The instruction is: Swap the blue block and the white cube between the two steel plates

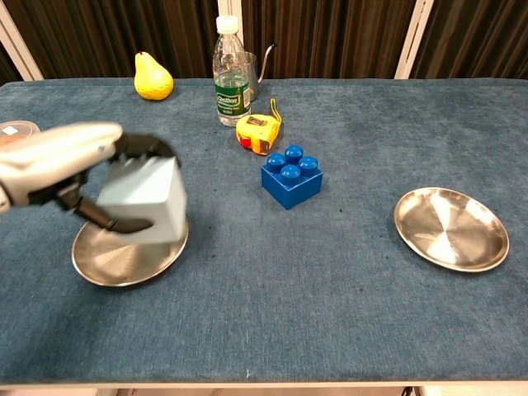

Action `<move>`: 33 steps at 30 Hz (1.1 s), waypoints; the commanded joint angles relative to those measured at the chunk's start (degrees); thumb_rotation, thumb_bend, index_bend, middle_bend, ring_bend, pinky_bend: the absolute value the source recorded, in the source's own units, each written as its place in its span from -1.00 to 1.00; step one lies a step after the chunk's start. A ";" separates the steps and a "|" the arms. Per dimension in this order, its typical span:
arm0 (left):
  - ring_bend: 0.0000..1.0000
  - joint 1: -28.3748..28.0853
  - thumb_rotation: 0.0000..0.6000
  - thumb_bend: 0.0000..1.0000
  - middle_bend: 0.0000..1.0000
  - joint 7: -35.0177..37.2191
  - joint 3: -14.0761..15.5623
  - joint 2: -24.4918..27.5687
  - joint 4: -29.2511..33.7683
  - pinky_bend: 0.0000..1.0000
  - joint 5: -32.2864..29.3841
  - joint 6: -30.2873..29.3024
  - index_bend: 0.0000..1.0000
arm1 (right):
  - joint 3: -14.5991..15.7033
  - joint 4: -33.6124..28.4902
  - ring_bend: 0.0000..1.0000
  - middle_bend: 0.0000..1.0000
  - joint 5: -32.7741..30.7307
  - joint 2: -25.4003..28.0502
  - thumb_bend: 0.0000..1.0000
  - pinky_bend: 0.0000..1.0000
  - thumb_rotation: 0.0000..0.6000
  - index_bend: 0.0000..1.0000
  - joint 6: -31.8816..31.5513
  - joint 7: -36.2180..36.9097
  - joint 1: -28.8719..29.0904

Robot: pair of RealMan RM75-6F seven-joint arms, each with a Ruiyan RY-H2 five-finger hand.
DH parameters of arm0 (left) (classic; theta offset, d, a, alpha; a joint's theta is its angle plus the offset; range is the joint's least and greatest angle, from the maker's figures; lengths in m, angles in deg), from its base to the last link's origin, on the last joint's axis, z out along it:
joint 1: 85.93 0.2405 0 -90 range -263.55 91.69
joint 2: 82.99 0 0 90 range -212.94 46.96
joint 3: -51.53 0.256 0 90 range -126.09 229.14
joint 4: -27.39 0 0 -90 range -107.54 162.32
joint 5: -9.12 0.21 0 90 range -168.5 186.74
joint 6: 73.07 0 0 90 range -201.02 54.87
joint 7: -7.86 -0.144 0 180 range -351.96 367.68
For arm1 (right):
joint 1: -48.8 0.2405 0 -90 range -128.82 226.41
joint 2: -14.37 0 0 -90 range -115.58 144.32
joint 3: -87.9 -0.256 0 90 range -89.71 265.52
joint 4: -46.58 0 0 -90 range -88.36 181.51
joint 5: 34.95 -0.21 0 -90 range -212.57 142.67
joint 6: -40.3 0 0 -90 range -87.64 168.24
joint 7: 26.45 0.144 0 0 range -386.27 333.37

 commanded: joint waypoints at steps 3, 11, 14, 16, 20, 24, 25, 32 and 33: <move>0.09 -3.93 1.00 -0.33 0.09 1.74 -2.93 -4.07 2.23 -0.06 0.31 1.09 -0.02 | -0.60 -0.24 -1.00 -1.00 0.06 0.19 -0.64 -1.00 0.56 -1.00 0.81 0.02 -0.24; 0.01 -10.62 1.00 -0.35 0.06 -4.24 -4.77 -15.47 -3.51 -0.12 -5.26 7.09 -0.02 | -1.94 -0.55 -1.00 -1.00 -0.87 1.03 -0.64 -1.00 0.56 -1.00 2.36 1.45 -0.37; -0.18 -12.22 1.00 -0.43 -0.12 -6.14 -5.16 -18.81 -6.76 -0.29 -7.60 8.27 -0.13 | -2.42 -0.47 -1.00 -1.00 -1.49 1.48 -0.64 -1.00 0.56 -1.00 3.09 2.43 -0.37; -0.36 -13.12 1.00 -0.53 -0.30 -6.27 -5.68 -20.90 -9.20 -0.39 -8.88 8.69 -0.28 | -2.76 -0.43 -1.00 -1.00 -1.80 1.73 -0.64 -1.00 0.56 -1.00 3.56 3.05 -0.33; -0.76 -15.13 1.00 -0.73 -0.67 -6.24 -7.37 -23.50 -12.51 -0.59 -11.12 9.87 -0.59 | -3.11 -0.33 -1.00 -1.00 -1.78 2.12 -0.64 -1.00 0.57 -1.00 3.98 3.90 -0.41; -0.99 -16.22 1.00 -0.92 -0.91 -4.23 -8.50 -23.96 -12.41 -0.71 -10.76 9.40 -0.77 | -3.49 -0.26 -1.00 -1.00 -1.61 2.51 -0.64 -1.00 0.56 -1.00 3.61 4.78 -0.78; -1.00 -16.43 1.00 -0.95 -0.94 -3.28 -8.91 -23.66 -11.70 -0.72 -10.69 9.33 -0.80 | -3.63 -0.23 -1.00 -1.00 -1.69 2.60 -0.64 -1.00 0.56 -1.00 3.54 5.01 -0.91; -1.00 -17.93 1.00 -1.00 -0.96 1.19 -12.55 -20.64 -5.76 -0.72 -12.31 10.06 -0.82 | -4.07 -0.21 -1.00 -1.00 -1.66 3.02 -0.64 -1.00 0.56 -1.00 3.77 5.77 -1.29; -1.00 -18.38 1.00 -0.99 -0.95 1.55 -13.67 -20.50 -5.64 -0.72 -12.45 9.58 -0.82 | -4.09 -0.14 -1.00 -1.00 -1.60 3.12 -0.64 -1.00 0.56 -1.00 3.82 5.98 -1.35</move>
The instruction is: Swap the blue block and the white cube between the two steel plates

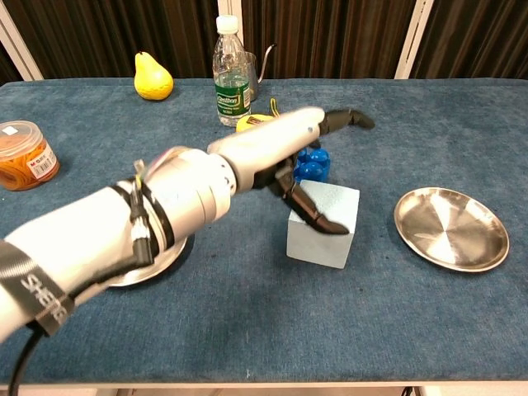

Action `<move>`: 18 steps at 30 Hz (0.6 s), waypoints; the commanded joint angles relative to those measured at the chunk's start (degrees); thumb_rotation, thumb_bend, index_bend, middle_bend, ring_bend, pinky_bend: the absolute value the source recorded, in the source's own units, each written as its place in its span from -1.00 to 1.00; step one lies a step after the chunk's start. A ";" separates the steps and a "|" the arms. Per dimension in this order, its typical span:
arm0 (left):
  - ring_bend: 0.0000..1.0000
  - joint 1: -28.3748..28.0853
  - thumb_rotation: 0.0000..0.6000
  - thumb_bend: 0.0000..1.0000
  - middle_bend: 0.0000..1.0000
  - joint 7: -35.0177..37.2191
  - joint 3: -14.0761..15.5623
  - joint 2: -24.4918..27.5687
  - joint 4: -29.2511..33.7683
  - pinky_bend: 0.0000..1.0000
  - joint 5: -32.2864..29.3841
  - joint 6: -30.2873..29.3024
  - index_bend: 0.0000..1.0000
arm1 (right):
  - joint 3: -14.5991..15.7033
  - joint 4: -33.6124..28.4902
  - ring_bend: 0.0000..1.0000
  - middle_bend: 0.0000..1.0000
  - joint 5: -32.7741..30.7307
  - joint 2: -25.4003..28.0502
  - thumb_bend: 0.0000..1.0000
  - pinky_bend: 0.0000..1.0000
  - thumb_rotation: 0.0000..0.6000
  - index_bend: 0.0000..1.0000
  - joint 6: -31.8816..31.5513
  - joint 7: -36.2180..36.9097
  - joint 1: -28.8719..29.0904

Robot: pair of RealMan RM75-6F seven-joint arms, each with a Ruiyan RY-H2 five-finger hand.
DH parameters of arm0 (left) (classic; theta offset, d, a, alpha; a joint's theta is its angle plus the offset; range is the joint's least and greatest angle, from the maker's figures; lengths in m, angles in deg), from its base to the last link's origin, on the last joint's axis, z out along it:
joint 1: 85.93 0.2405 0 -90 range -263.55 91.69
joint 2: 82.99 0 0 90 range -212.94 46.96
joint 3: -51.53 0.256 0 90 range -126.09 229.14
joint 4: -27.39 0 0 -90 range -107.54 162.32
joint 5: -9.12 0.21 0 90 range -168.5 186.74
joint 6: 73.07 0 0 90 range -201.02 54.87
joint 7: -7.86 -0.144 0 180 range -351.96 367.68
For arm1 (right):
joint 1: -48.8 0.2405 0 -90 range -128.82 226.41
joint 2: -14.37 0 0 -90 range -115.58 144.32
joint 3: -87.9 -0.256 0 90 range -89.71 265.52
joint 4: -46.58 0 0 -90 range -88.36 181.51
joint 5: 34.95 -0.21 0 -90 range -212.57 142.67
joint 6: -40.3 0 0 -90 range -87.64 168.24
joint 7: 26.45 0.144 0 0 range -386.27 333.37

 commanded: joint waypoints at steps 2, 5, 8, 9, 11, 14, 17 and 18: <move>-1.00 -1.97 1.00 -0.97 -0.94 1.81 -4.31 0.58 0.10 -0.72 -1.01 -1.45 -0.82 | -0.14 0.14 -1.00 -1.00 0.04 0.22 -0.64 -1.00 0.56 -1.00 0.12 0.60 -0.18; -1.00 -4.41 1.00 -0.92 -0.92 1.12 -7.19 -1.20 -5.79 -0.72 -2.18 -2.36 -0.82 | -0.27 0.07 -1.00 -1.00 0.21 0.42 -0.64 -1.00 0.56 -1.00 0.23 1.23 -0.25; -1.00 -6.92 1.00 -0.84 -0.89 1.55 -9.55 -2.66 -11.83 -0.72 -5.15 -0.95 -0.82 | -0.28 0.21 -1.00 -1.00 0.60 0.56 -0.64 -1.00 0.56 -1.00 0.41 1.58 -0.23; -1.00 -7.57 1.00 -0.81 -0.89 1.80 -10.13 -2.89 -13.26 -0.72 -6.14 -0.31 -0.82 | -0.29 0.26 -1.00 -1.00 0.65 0.60 -0.64 -1.00 0.56 -1.00 0.55 1.70 -0.21; -1.00 -8.86 1.00 -0.75 -0.88 2.02 -10.81 -3.27 -16.09 -0.72 -7.46 0.48 -0.82 | -0.38 0.37 -1.00 -1.00 0.64 0.70 -0.64 -1.00 0.56 -1.00 0.82 2.05 -0.16; -0.99 -10.08 1.00 -0.65 -0.85 2.43 -10.61 -3.64 -18.69 -0.72 -7.93 0.84 -0.82 | -0.48 0.47 -1.00 -1.00 0.71 0.85 -0.64 -1.00 0.56 -1.00 1.02 2.55 -0.17; -0.99 -10.99 1.00 -0.65 -0.85 2.18 -9.89 -3.64 -20.09 -0.72 -9.13 2.21 -0.82 | -0.68 0.59 -1.00 -1.00 0.65 1.00 -0.64 -1.00 0.57 -1.00 1.05 3.02 -0.22; -0.99 -11.23 1.00 -0.66 -0.85 1.84 -9.56 -3.47 -20.11 -0.72 -9.60 2.82 -0.82 | -0.74 0.61 -1.00 -1.00 0.62 1.02 -0.64 -1.00 0.56 -1.00 1.05 3.12 -0.25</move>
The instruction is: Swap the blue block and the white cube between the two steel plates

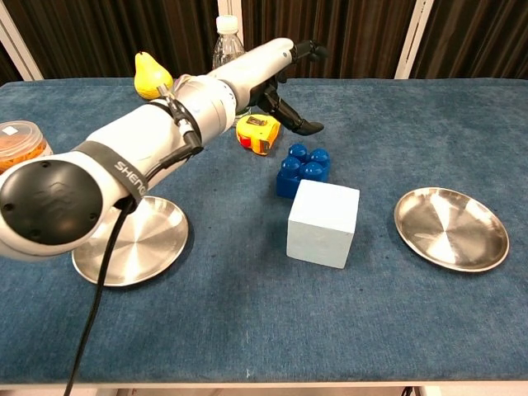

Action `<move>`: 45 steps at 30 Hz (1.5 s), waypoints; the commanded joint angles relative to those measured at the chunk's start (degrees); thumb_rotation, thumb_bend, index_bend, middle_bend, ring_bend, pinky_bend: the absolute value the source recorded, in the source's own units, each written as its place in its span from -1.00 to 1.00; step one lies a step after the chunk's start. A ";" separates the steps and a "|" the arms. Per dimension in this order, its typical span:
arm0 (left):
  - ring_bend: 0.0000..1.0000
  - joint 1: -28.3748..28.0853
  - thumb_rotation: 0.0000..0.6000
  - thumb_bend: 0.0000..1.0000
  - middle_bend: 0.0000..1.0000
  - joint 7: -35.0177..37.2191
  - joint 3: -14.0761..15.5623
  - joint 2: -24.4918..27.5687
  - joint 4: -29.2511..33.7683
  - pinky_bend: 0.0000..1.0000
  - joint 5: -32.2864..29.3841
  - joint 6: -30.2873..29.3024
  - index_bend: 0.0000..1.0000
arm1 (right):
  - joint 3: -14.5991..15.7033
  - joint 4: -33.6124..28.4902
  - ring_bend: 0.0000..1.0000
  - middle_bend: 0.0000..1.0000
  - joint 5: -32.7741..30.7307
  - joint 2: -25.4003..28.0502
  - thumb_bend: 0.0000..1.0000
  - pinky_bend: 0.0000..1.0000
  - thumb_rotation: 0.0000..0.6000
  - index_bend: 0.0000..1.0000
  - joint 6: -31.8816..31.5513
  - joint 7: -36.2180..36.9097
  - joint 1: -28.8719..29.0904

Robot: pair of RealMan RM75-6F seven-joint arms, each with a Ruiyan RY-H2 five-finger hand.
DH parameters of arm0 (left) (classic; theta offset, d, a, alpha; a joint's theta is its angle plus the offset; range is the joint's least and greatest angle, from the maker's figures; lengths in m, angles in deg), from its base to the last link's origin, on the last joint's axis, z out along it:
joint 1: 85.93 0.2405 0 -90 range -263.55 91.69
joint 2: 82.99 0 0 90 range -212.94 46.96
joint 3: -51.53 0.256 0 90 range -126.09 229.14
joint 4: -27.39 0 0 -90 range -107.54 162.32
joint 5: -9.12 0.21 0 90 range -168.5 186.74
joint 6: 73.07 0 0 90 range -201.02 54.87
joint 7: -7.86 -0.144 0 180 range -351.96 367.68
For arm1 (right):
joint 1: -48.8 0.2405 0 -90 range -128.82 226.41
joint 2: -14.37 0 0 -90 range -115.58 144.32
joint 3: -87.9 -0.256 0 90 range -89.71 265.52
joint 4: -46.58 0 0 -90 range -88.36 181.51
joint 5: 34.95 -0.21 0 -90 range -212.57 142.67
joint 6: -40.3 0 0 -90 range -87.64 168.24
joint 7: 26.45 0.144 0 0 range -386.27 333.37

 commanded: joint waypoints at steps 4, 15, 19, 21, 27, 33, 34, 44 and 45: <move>-0.99 -1.94 1.00 -0.73 -0.85 -4.47 2.60 1.17 -0.03 -0.72 -4.00 3.80 -0.82 | -0.02 0.11 -1.00 -1.00 0.43 0.38 -0.64 -1.00 0.56 -1.00 0.11 0.92 -0.10; -0.99 -3.25 1.00 -0.81 -0.85 -11.71 7.16 2.29 0.70 -0.73 -9.43 5.05 -0.82 | 0.29 0.05 -1.00 -1.00 1.85 0.93 -0.64 -1.00 0.56 -1.00 -0.28 2.26 -0.45; -0.97 -3.82 1.00 -0.78 -0.82 -13.24 7.93 2.25 -0.57 -0.73 -11.24 5.37 -0.76 | 0.26 0.14 -1.00 -1.00 2.09 0.99 -0.64 -1.00 0.56 -1.00 -0.44 2.50 -0.56; -0.89 -4.02 1.00 -0.74 -0.70 -13.56 8.07 2.23 -1.20 -0.73 -12.23 5.52 -0.58 | 0.14 0.20 -1.00 -1.00 1.98 1.02 -0.64 -1.00 0.56 -1.00 -0.39 2.69 -0.56; -0.44 -4.41 1.00 -0.58 -0.10 -12.39 8.00 2.08 -2.17 -0.65 -12.77 5.33 0.05 | -0.07 0.23 -1.00 -1.00 1.86 1.08 -0.64 -1.00 0.57 -1.00 -0.10 2.95 -0.49; -0.33 -3.77 1.00 -0.48 0.04 -10.43 8.22 2.94 0.02 -0.62 -10.97 3.37 0.18 | -0.09 -0.01 -1.00 -1.00 2.05 1.06 -0.64 -1.00 0.57 -1.00 -0.06 2.61 -0.55; -0.33 -3.30 1.00 -0.48 0.04 -9.94 8.25 3.74 1.76 -0.62 -9.89 2.19 0.18 | -0.06 0.03 -1.00 -1.00 2.12 1.00 -0.64 -1.00 0.57 -1.00 -0.11 2.55 -0.61; -0.33 7.49 1.00 -0.47 0.04 -16.35 14.13 25.28 34.52 -0.57 -1.23 -12.37 0.18 | -0.14 0.07 -1.00 -1.00 2.00 0.94 -0.64 -1.00 0.57 -1.00 -0.06 2.10 -0.83; -0.33 8.90 1.00 -0.47 0.04 -16.81 15.23 27.62 37.22 -0.56 -1.12 -13.37 0.18 | -0.12 0.01 -1.00 -1.00 2.05 0.93 -0.64 -1.00 0.57 -1.00 -0.11 2.00 -0.87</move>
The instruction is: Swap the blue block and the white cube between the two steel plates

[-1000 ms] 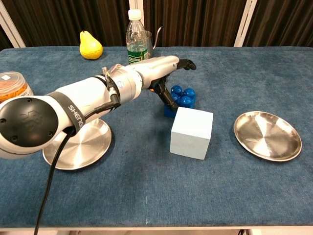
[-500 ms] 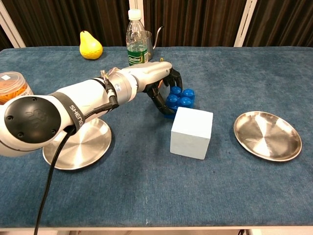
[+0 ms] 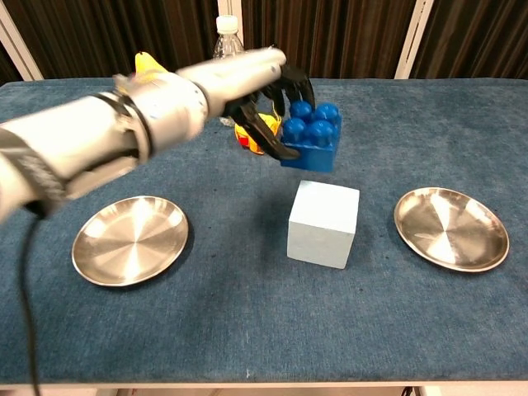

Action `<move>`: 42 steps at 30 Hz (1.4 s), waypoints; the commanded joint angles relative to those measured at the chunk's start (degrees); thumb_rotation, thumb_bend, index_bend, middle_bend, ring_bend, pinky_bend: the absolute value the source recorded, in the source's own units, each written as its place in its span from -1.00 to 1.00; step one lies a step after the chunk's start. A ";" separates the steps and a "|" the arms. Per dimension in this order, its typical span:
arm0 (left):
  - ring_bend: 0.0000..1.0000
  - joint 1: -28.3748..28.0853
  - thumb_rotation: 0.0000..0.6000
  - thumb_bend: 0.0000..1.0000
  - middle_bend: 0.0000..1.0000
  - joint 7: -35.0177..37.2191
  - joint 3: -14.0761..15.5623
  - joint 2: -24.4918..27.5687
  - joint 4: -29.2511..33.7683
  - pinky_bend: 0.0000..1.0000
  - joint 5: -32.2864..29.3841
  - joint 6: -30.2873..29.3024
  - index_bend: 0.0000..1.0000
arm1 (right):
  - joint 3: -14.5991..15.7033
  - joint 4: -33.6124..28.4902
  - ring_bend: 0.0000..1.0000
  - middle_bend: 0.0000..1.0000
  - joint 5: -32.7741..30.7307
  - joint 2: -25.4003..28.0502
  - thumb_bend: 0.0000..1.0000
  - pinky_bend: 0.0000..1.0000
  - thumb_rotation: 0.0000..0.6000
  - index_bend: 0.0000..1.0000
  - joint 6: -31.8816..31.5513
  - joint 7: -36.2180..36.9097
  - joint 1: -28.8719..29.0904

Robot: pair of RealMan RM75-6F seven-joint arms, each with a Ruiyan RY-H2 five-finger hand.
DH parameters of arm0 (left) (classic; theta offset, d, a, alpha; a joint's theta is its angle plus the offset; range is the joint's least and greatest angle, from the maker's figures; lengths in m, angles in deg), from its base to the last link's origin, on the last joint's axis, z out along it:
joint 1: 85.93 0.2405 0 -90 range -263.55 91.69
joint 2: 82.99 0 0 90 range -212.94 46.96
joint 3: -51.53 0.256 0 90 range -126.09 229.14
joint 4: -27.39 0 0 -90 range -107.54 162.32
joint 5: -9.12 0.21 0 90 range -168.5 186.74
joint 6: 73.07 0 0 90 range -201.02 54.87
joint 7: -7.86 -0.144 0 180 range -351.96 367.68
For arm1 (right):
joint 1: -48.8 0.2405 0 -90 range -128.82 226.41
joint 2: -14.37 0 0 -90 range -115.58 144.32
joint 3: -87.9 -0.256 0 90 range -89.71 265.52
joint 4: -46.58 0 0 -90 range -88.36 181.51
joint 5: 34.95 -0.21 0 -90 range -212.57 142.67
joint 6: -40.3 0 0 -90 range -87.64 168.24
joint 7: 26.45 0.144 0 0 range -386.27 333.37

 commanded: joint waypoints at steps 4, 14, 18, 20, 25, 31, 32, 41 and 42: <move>-0.33 13.55 1.00 -0.47 0.04 -2.30 10.26 21.65 23.84 -0.50 2.67 -9.97 0.18 | 0.17 -0.31 -1.00 -1.00 0.51 -0.22 -0.64 -1.00 0.57 -1.00 -0.40 -1.06 -0.31; -0.33 22.43 1.00 -0.46 0.04 11.53 19.67 23.88 15.91 -0.50 11.86 -10.15 0.18 | 0.70 -1.19 -1.00 -1.00 1.28 -1.04 -0.64 -1.00 0.57 -1.00 0.04 -3.69 -0.50; -0.33 23.54 1.00 -0.46 0.03 13.58 20.34 21.09 10.69 -0.50 14.84 -10.28 0.18 | 0.87 -1.42 -1.00 -1.00 1.54 -1.27 -0.64 -1.00 0.57 -1.00 0.19 -4.36 -0.54; -0.33 23.80 1.00 -0.46 0.03 14.37 20.24 19.78 8.56 -0.51 15.11 -9.72 0.18 | 0.93 -1.52 -1.00 -1.00 1.74 -1.29 -0.64 -1.00 0.57 -1.00 0.09 -4.49 -0.60; -0.39 24.01 1.00 -0.55 -0.11 15.30 20.23 17.46 5.24 -0.59 15.63 -7.97 -0.01 | 0.86 -1.55 -1.00 -1.00 1.69 -1.44 -0.64 -1.00 0.57 -1.00 0.06 -4.87 -0.68; -0.75 24.22 1.00 -0.78 -0.59 17.52 19.10 15.19 3.05 -0.70 17.46 -7.91 -0.52 | 0.63 -1.95 -1.00 -1.00 1.80 -2.00 -0.64 -1.00 0.57 -1.00 2.16 -6.03 0.62; -0.81 24.29 1.00 -0.83 -0.67 17.53 18.86 15.25 3.23 -0.71 17.77 -8.14 -0.60 | 0.51 -2.23 -1.00 -1.00 2.06 -2.20 -0.64 -1.00 0.57 -1.00 3.10 -6.15 1.36; -0.94 28.18 1.00 -1.00 -0.86 16.54 21.29 23.26 13.16 -0.72 24.25 -14.94 -0.80 | -3.06 -12.06 -1.00 -1.00 1.02 -3.49 -0.64 -1.00 0.58 -1.00 20.66 -14.23 13.78; -0.95 28.77 1.00 -1.00 -0.86 16.11 21.85 24.68 14.62 -0.72 24.88 -15.68 -0.80 | -3.60 -13.27 -1.00 -1.00 0.50 -4.06 -0.64 -1.00 0.58 -1.00 22.75 -15.47 15.26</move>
